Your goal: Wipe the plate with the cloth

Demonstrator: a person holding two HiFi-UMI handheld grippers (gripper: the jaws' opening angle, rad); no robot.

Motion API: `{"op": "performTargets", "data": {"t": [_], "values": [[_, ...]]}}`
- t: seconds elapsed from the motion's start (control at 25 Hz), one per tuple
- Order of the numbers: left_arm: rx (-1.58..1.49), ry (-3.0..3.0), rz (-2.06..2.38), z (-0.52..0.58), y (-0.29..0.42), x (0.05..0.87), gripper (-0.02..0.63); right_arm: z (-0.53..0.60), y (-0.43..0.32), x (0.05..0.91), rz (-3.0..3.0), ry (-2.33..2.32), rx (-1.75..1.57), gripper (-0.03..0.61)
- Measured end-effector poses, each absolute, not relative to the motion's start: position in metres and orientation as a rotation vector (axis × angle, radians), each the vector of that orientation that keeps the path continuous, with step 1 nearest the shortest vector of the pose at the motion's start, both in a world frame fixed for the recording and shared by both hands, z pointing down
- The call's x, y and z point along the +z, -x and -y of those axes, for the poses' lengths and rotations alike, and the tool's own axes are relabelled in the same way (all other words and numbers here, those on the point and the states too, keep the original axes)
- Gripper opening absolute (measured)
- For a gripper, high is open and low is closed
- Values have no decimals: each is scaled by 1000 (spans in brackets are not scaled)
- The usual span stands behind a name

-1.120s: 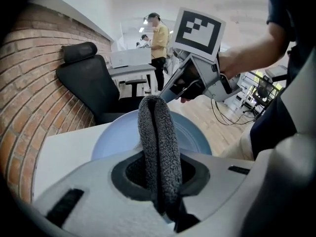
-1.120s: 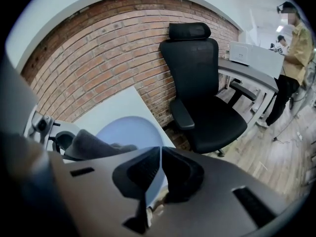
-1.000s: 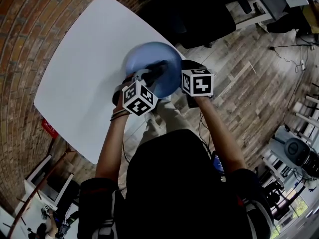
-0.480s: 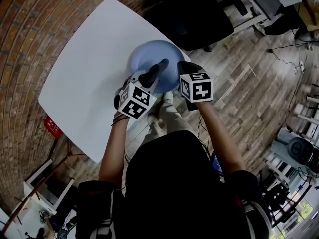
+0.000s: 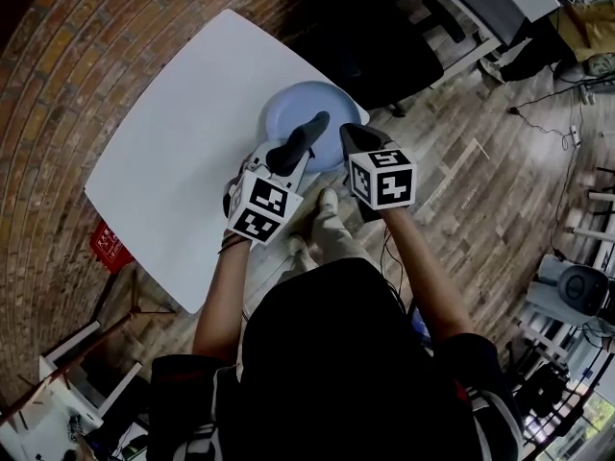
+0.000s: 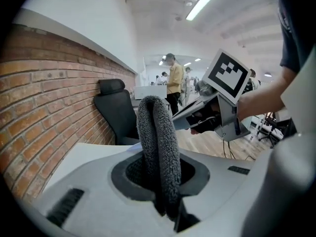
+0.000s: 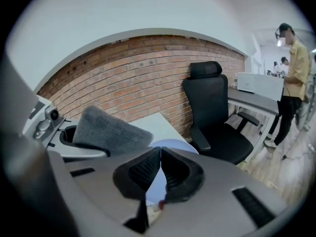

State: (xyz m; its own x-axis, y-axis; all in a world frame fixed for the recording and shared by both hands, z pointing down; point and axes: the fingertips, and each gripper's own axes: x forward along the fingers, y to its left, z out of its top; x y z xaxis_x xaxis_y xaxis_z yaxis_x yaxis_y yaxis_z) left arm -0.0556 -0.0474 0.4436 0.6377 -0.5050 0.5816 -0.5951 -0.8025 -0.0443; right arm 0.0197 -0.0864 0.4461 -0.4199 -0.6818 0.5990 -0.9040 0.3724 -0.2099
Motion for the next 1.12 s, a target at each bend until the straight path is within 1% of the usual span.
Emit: {"op": "performTargets", "data": {"t": [0.44, 0.84, 1.12], "values": [[689, -2815, 1065, 0, 73, 370, 63, 36, -1, 380, 2342, -1444, 635, 31], [553, -2874, 1178, -38, 93, 338, 62, -6, 15, 356, 2381, -1488, 576, 31], [441, -2892, 1206, -48, 89, 317, 62, -20, 11, 332, 2426, -1509, 540, 31]]}}
